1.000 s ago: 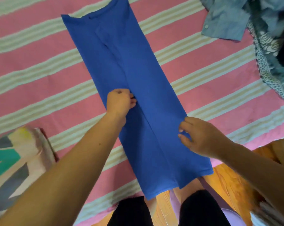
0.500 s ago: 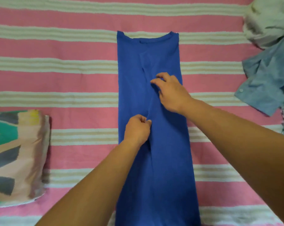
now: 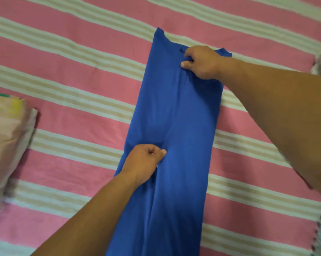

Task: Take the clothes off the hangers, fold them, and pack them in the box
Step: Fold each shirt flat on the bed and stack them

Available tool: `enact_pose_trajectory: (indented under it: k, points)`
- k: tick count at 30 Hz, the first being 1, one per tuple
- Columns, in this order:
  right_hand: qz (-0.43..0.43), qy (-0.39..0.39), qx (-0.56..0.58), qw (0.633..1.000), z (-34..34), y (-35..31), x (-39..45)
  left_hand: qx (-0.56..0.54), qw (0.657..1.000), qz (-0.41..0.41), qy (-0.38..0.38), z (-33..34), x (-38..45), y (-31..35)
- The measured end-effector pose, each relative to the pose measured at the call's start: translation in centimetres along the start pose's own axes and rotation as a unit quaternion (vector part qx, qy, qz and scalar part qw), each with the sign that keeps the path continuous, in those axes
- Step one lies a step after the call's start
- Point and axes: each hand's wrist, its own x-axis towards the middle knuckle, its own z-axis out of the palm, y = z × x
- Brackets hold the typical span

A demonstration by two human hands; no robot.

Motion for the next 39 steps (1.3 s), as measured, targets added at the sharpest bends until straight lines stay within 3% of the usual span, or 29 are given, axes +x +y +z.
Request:
enact_pose_trajectory:
  k: [2,5,8,10,12,14,17,20,24,27,29,31,34,36,39]
  points:
    - [0.034,0.024,0.016,0.999,-0.3,0.3,0.7,0.006,1.0,0.0,-0.004,0.0,-0.2,0.2]
    - [0.036,0.047,-0.071,0.996,0.9,0.5,1.3,0.007,1.0,-0.007,0.001,-0.2,-0.3,0.7]
    - [0.022,0.147,-0.099,0.984,2.6,-0.1,0.6,0.084,0.995,0.015,0.053,0.0,-1.0,1.5]
    - [0.0,0.271,-0.051,0.961,3.1,-0.7,-1.3,0.266,0.942,0.122,0.165,0.8,-2.2,2.3]
    - [-0.043,0.359,-0.05,0.931,4.0,-1.9,-4.1,0.359,0.849,0.294,0.252,2.1,-2.9,3.0]
    - [-0.073,0.321,-0.073,0.942,6.3,-2.7,-6.2,0.433,0.78,0.39,0.226,3.3,-1.9,2.0]
    - [-0.021,0.185,-0.107,0.977,9.7,-2.5,-5.8,0.524,0.758,0.36,0.145,3.3,0.6,-1.1]
    - [0.022,0.177,-0.11,0.978,10.7,-1.8,-2.9,0.555,0.743,0.354,0.122,3.1,2.4,-3.1]
    - [0.024,0.189,-0.094,0.977,9.4,-2.8,-3.5,0.571,0.747,0.316,0.131,3.3,1.6,-2.2]
    - [-0.019,0.281,-0.027,0.959,10.6,-4.8,-10.9,0.544,0.761,0.331,0.123,3.8,-3.0,-4.3]
    - [-0.024,0.319,0.058,0.946,13.5,-6.9,-18.6,0.512,0.788,0.324,0.107,4.4,-8.2,-8.2]
    - [0.048,0.287,0.152,0.944,17.2,-8.3,-27.3,0.441,0.855,0.249,0.106,5.0,-13.5,-12.5]
    - [0.199,0.217,0.288,0.911,21.9,-9.8,-38.4,0.201,0.971,0.056,0.118,5.6,-18.6,-16.7]
    - [0.302,0.168,0.354,0.869,24.7,-11.6,-44.0,0.077,0.991,-0.054,0.099,5.8,-20.1,-17.6]
    - [0.392,0.12,0.399,0.82,27.8,-14.6,-49.1,0.072,0.991,-0.102,0.057,5.7,-20.4,-17.7]
